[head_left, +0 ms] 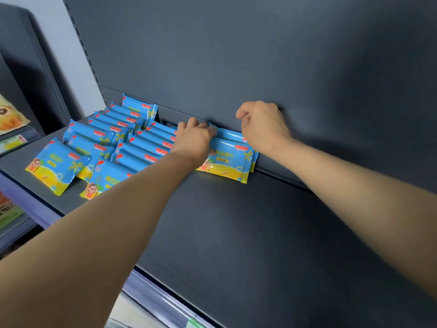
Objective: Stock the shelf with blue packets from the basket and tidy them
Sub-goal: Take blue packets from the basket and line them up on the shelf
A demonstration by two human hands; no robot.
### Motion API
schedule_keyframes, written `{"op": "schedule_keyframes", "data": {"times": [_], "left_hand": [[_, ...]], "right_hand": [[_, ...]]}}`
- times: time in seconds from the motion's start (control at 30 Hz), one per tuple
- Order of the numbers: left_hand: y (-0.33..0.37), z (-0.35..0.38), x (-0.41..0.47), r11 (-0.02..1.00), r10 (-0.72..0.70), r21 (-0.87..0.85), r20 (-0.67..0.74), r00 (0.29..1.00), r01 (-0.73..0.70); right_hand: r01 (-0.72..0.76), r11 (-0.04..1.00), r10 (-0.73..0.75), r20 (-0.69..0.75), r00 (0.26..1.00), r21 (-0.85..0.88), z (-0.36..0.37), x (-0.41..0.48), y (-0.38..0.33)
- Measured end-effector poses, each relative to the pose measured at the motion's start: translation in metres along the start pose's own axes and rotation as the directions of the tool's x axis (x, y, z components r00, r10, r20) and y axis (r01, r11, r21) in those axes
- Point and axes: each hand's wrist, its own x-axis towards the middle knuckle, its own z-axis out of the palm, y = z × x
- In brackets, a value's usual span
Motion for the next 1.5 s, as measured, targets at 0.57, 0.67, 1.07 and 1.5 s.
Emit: {"op": "schedule_keyframes", "data": {"times": [0.57,0.67,1.07,1.5], "left_hand": [[0.016,-0.062,-0.071,0.999,0.0,0.034,-0.228,0.974,0.008],[0.017,-0.092,-0.101,1.0,0.007,0.017,-0.292,0.956,-0.002],[0.027,-0.196,-0.235,0.983,0.181,0.101,-0.525,0.832,-0.15],[0.008,-0.202,-0.409,0.96,0.257,0.048,-0.54,0.802,-0.275]], "right_hand": [[0.169,0.952,-0.164,0.042,0.986,-0.255,-0.035,-0.06,-0.03],[0.185,0.948,-0.191,0.002,0.982,-0.258,-0.051,-0.073,-0.048],[0.244,0.885,-0.324,-0.149,0.934,-0.397,-0.126,-0.187,-0.137],[0.259,0.906,-0.339,-0.207,0.918,-0.335,-0.107,-0.363,-0.203]]}}
